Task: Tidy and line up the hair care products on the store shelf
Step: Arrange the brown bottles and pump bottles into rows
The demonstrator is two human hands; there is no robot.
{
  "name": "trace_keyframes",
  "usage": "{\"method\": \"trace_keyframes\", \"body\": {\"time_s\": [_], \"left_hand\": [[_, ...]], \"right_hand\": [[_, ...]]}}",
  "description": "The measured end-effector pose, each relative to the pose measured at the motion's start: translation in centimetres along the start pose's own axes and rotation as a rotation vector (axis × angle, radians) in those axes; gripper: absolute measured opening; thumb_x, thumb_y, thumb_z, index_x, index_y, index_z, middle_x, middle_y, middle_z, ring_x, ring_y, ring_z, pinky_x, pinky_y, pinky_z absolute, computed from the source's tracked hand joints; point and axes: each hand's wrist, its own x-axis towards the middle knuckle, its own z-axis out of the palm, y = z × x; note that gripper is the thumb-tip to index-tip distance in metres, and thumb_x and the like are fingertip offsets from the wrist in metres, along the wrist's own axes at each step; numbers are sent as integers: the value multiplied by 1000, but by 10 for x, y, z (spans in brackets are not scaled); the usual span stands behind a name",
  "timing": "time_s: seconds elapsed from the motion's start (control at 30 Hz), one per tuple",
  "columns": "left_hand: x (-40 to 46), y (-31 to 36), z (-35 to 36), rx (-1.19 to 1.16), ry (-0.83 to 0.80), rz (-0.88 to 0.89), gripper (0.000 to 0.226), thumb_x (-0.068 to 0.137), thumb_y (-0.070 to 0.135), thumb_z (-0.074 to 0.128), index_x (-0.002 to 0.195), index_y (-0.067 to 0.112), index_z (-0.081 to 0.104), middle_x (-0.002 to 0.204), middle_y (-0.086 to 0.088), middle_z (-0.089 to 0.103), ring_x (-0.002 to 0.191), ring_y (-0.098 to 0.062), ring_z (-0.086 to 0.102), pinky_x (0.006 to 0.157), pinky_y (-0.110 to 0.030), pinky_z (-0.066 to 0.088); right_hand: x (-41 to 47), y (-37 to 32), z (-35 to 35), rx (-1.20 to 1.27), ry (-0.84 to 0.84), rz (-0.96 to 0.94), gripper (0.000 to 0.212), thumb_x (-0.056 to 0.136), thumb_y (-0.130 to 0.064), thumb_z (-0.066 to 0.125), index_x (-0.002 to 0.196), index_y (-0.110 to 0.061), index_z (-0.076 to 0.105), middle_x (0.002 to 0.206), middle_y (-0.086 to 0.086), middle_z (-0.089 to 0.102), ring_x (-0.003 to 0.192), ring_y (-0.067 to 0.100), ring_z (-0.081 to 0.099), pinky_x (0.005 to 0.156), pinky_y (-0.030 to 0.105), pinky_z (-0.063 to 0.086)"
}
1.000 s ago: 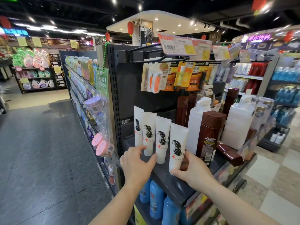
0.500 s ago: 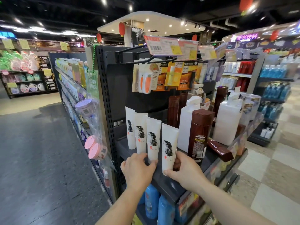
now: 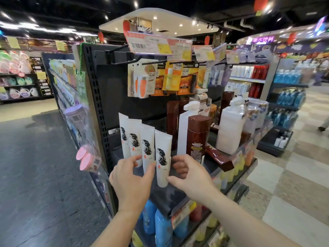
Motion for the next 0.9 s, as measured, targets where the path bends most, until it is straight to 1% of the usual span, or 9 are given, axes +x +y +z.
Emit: {"method": "trace_keyframes", "body": {"time_s": [0.1,0.23,0.33,0.4,0.47,0.53,0.67,0.8,0.9], "left_hand": [[-16,29,1,-39,60,75,32,71,34,84,96,22,67,81,6,58,80,-20,57,83,-56,46],[-45,72,15,-100,107,110,29,70,37,74,94,27,63,85,15,57,85,-20,59,82,-56,47],[-71,99,40,-99,108,84,30,71,37,76,95,34,58,87,18,57,87,-7,57,82,-48,49],[-87,109,58,-97,86,41,36,72,34,82,95,41,55,91,21,58,93,5,54,86,-41,48],[-94,114,72,-77,70,-8,43,71,31,83,96,46,53,95,23,58,98,9,53,89,-36,47],[-95,113,84,-48,43,-77,45,71,32,83,102,44,52,100,25,55,100,5,52,91,-31,45],[-89,110,103,-20,-38,-240,70,72,37,82,132,28,47,117,18,48,112,-2,46,94,-22,36],[-81,103,121,-60,-47,-306,97,71,32,84,149,22,27,140,5,41,128,-12,43,108,-32,36],[-73,95,130,-83,-57,-315,104,72,29,84,152,24,17,147,3,36,134,-13,38,112,-36,34]], "right_hand": [[-4,6,-17,47,32,-48,40,73,-32,79,105,-41,55,92,-17,62,87,-10,55,71,7,46],[-11,30,-54,88,81,-104,27,75,-26,77,91,-39,59,80,-15,65,78,-4,59,66,8,45],[-6,56,-94,102,88,-120,22,76,-23,75,85,-37,60,77,-20,65,71,0,61,64,15,46],[2,70,-118,107,83,-123,22,77,-20,74,83,-35,60,73,-14,66,68,1,60,65,20,46],[14,79,-133,109,69,-116,22,78,-22,74,85,-35,58,73,-9,65,69,-1,59,63,15,43],[28,83,-140,99,31,-103,22,79,-26,73,91,-35,57,79,-10,64,73,-5,58,62,11,41],[59,83,-136,104,0,-80,45,77,-33,75,116,-30,54,92,-17,60,84,0,59,72,18,47],[87,79,-122,82,-1,-43,86,70,-47,78,141,-30,33,127,-6,54,114,15,55,89,30,46],[105,74,-109,109,-35,-26,102,66,-49,80,147,-30,21,140,-3,48,126,17,47,95,32,41]]}}
